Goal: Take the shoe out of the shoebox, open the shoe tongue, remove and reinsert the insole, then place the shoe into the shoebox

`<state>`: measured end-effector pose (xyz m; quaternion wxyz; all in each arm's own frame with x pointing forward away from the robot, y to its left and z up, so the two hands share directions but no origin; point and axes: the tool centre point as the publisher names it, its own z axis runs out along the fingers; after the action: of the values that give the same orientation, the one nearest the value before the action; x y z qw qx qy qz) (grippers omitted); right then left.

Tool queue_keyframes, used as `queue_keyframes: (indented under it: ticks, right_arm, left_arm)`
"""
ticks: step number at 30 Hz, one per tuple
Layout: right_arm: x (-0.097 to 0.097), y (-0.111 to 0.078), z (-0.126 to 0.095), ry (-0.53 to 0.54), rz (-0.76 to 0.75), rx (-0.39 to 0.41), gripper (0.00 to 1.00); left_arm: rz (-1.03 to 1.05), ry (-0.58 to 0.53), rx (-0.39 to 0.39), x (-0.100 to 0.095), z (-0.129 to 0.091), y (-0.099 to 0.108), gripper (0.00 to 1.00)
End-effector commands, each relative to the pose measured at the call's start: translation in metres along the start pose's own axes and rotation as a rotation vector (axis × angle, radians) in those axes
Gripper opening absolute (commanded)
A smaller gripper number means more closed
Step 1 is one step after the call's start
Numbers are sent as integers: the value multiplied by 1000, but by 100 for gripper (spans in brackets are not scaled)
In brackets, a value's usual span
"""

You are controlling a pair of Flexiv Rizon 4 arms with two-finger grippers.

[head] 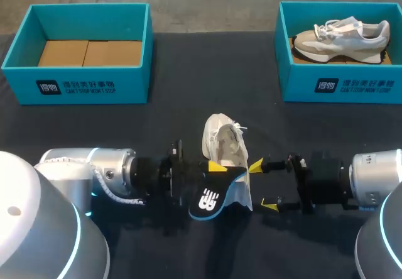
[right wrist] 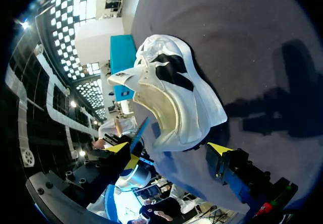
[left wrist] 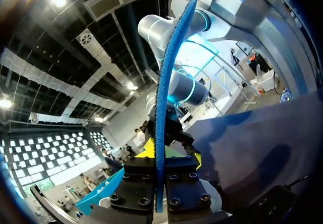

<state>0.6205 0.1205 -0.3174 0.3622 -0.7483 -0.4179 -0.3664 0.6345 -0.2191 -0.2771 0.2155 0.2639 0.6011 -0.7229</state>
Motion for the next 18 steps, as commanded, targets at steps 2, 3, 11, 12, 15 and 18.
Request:
queue_keyframes:
  ticks: [2, 3, 11, 12, 15, 18]
  right_arm:
    - [2, 0, 2, -7, 1, -1, 100]
    - [2, 0, 2, -7, 1, -1, 100]
    - [2, 0, 2, -7, 1, -1, 100]
    - [2, 0, 2, -7, 1, -1, 100]
    - [2, 0, 2, -7, 1, -1, 100]
    - [2, 0, 2, -7, 1, -1, 100]
  left_arm:
    - [-14, 6, -20, 2, -12, -3, 0]
    - [-16, 8, -21, 2, -12, -3, 0]
    - [-26, 32, -14, 2, -7, -2, 0]
    - [-27, 32, -14, 2, -7, -1, 0]
    - [-35, 33, -20, 3, -5, 4, 0]
    - [-42, 33, -23, 4, -4, 6, 0]
